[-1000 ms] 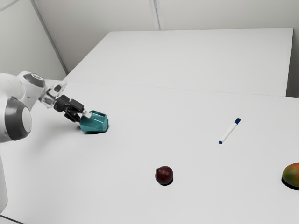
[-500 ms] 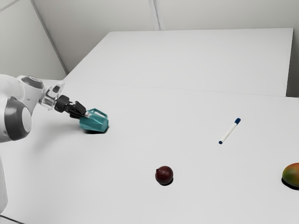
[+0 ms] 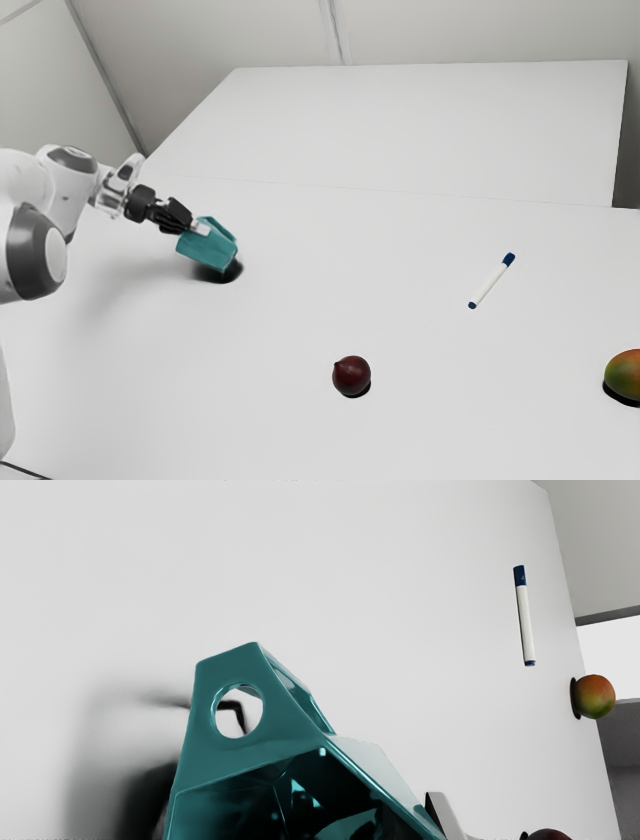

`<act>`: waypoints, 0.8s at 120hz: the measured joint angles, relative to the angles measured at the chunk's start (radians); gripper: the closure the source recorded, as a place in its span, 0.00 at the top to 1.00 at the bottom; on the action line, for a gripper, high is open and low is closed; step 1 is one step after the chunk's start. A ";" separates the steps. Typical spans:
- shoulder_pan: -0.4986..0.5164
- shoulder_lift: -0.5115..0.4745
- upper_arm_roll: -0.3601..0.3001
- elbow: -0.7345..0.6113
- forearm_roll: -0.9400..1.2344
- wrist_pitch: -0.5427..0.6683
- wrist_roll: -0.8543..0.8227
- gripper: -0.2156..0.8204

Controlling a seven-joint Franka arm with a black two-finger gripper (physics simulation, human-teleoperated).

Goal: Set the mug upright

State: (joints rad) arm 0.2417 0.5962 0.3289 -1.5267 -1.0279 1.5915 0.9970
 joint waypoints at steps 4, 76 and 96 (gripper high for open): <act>-0.005 -0.011 0.000 -0.002 0.014 0.002 -0.002 0.03; -0.307 -0.355 -0.003 -0.315 0.512 0.386 -0.113 0.03; -0.375 -0.417 0.000 -0.387 0.683 0.473 -0.190 0.03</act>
State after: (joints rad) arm -0.1330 0.1791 0.3289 -1.9139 -0.3451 2.0644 0.8069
